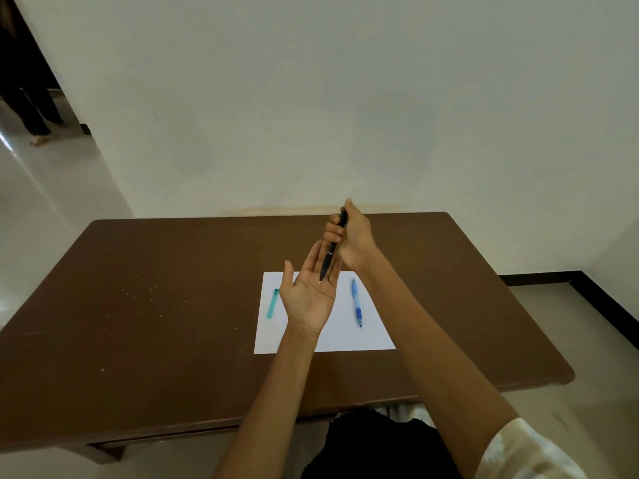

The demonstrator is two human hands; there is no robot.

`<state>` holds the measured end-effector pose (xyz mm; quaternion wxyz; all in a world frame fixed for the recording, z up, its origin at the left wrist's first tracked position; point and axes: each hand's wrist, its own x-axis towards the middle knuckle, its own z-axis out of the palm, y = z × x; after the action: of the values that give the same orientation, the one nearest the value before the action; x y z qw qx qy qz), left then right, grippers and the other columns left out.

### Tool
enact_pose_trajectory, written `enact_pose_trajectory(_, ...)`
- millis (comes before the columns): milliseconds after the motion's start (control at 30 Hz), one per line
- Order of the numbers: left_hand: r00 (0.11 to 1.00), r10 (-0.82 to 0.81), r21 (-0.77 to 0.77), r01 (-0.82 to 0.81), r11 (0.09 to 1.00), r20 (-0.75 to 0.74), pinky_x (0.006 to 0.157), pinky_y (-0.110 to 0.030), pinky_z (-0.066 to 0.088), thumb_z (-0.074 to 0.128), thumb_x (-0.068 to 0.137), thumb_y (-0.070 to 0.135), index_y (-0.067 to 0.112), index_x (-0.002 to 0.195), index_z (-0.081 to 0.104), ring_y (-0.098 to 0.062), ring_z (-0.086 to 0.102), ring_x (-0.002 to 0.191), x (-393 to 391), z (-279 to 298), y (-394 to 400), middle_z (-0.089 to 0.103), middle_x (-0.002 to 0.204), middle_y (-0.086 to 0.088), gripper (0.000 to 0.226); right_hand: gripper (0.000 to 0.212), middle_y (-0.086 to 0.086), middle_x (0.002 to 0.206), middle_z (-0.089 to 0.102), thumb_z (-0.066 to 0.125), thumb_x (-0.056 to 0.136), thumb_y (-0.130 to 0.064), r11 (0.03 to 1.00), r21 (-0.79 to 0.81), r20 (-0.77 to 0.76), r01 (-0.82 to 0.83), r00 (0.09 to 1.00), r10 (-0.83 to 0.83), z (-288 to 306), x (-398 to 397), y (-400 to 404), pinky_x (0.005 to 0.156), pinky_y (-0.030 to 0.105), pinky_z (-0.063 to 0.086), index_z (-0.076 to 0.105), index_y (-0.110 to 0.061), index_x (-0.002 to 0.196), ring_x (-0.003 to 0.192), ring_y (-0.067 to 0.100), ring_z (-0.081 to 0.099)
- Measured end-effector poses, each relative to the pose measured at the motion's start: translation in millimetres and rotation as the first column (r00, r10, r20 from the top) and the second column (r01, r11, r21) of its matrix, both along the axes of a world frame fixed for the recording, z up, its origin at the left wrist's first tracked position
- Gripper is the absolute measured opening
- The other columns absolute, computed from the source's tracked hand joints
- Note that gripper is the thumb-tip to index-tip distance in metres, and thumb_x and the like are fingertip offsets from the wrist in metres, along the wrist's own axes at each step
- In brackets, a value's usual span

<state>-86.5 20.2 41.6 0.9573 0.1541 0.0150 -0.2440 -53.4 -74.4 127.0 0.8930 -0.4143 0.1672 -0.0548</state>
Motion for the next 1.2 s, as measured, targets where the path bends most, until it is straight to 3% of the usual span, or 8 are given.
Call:
enact_pose_trajectory(200,1.0,-0.008,0.015,0.008,1.0,0.028,0.1,-0.039,0.043,0.024,0.095,0.053,0.006,0.136,0.041,-0.029,0.053,0.122,0,-2,3,0.051,0.136,-0.014,0.065,0.032,0.0,0.064,0.042,0.033,0.1,-0.031,0.994,-0.099,-0.013,-0.034,0.999,0.033,-7,-1,0,0.041,0.017,0.03,0.04,-0.012,0.075,0.047,0.008,0.031)
enact_pose_trajectory(400,0.999,-0.02,0.071,0.018,0.997,0.029,0.101,-0.039,0.044,0.022,0.094,0.053,0.007,0.135,0.043,-0.028,0.053,0.121,3,-7,8,0.053,0.135,-0.013,0.064,0.026,0.003,0.062,0.041,0.039,0.096,-0.02,0.993,-0.057,-0.016,-0.099,0.995,0.099,-12,-5,0,0.049,0.023,0.037,0.045,-0.01,0.074,0.051,0.012,0.036)
enact_pose_trajectory(500,1.0,-0.004,0.136,0.002,0.991,0.011,0.099,-0.038,0.044,0.022,0.095,0.051,0.008,0.135,0.041,-0.028,0.053,0.121,8,-16,19,0.051,0.137,-0.012,0.061,0.019,0.005,0.067,0.042,0.035,0.094,-0.004,0.989,-0.084,-0.025,-0.125,0.992,0.123,-22,-7,-7,0.062,0.024,0.045,0.051,-0.007,0.085,0.058,0.014,0.043)
enact_pose_trajectory(633,0.999,0.032,0.248,-0.022,0.968,-0.036,0.104,-0.037,0.036,0.024,0.097,0.047,0.009,0.134,0.043,-0.028,0.05,0.122,18,-35,37,0.047,0.139,-0.012,0.056,0.024,0.01,0.08,0.053,0.041,0.095,0.002,0.981,-0.15,-0.103,-0.127,0.988,0.112,-49,-8,-16,0.096,0.035,0.049,0.053,0.004,0.116,0.073,0.016,0.056)
enact_pose_trajectory(700,0.999,0.014,0.332,-0.001,0.943,-0.035,0.106,-0.037,0.035,0.024,0.097,0.045,0.009,0.133,0.044,-0.028,0.05,0.123,22,-45,40,0.048,0.139,-0.012,0.054,0.03,0.012,0.083,0.057,0.048,0.093,0.002,0.975,-0.191,-0.189,-0.11,0.979,0.074,-69,-8,-17,0.091,0.035,0.051,0.051,0.007,0.123,0.074,0.019,0.058)
enact_pose_trajectory(933,0.996,-0.085,0.537,0.085,0.839,-0.024,0.107,-0.038,0.034,0.025,0.099,0.042,0.01,0.132,0.046,-0.027,0.05,0.122,37,-67,28,0.05,0.138,-0.011,0.051,0.029,0.009,0.084,0.065,0.065,0.083,-0.002,0.932,-0.354,-0.366,-0.077,0.928,-0.063,-129,1,-7,0.073,0.026,0.052,0.062,0.005,0.112,0.074,0.019,0.061)
enact_pose_trajectory(1067,0.987,-0.151,0.61,0.148,0.779,-0.047,0.11,-0.038,0.029,0.022,0.099,0.043,0.01,0.136,0.041,-0.027,0.043,0.129,47,-78,18,0.044,0.142,-0.009,0.053,0.03,0.02,0.097,0.065,0.066,0.082,0.001,0.898,-0.431,-0.398,-0.084,0.911,-0.106,-150,7,-11,0.084,0.035,0.054,0.062,0.009,0.11,0.086,0.026,0.063)
enact_pose_trajectory(1200,0.986,-0.152,0.678,0.162,0.717,-0.075,0.11,-0.038,0.03,0.025,0.099,0.042,0.008,0.137,0.039,-0.028,0.042,0.13,56,-89,12,0.044,0.142,-0.009,0.053,0.029,0.02,0.105,0.068,0.067,0.082,-0.005,0.808,-0.574,-0.424,-0.131,0.892,-0.157,-164,13,-13,0.084,0.031,0.055,0.064,0.003,0.11,0.087,0.025,0.066)
